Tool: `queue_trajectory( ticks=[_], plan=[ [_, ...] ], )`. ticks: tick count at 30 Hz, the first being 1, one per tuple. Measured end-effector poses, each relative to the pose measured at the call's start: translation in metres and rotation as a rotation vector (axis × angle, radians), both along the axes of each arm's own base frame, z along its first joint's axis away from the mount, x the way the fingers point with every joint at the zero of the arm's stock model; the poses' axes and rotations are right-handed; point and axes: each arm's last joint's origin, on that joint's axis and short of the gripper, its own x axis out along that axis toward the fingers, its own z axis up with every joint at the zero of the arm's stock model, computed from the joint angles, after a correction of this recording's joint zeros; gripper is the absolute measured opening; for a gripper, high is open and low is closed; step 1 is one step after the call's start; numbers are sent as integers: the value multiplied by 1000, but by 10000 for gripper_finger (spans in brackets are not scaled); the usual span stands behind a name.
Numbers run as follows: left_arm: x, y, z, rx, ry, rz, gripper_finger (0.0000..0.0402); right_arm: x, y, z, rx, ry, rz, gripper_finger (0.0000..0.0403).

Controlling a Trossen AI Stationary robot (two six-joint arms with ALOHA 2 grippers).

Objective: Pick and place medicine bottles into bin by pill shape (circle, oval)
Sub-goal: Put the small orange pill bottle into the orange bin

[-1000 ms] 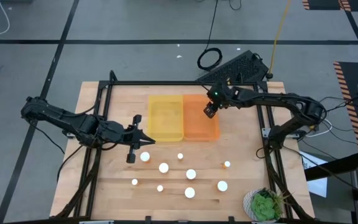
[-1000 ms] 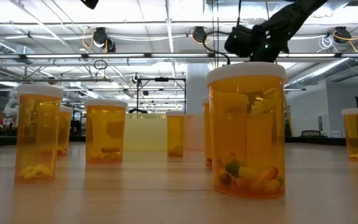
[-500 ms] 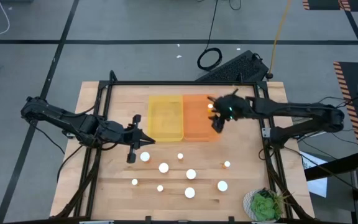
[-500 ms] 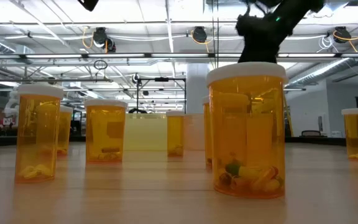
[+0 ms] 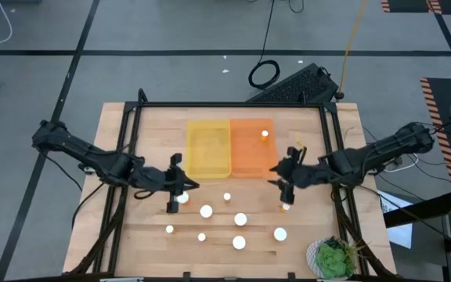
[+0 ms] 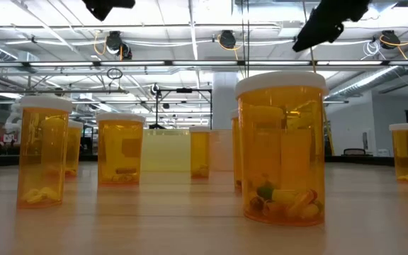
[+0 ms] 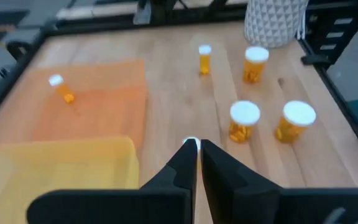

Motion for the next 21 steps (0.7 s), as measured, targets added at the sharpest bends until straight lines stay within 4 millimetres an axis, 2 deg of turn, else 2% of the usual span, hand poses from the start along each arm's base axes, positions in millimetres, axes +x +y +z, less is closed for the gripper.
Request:
queue_trajectory(
  ticks=[3,7,10,14,21],
  plan=[
    [8,-3,-11,-15,48,20,42,1,8,3,-19,-40,66,180],
    [15,-6,-23,-43,95,50,92,0,15,5,-16,-59,103,180],
    [15,-13,-26,-132,115,57,127,-4,20,3,-7,-31,146,180],
    [5,-32,-28,-258,155,59,152,-7,26,2,8,-11,194,180],
    [-29,-73,-33,-234,171,88,154,-10,32,2,12,-6,225,180]
  ],
)
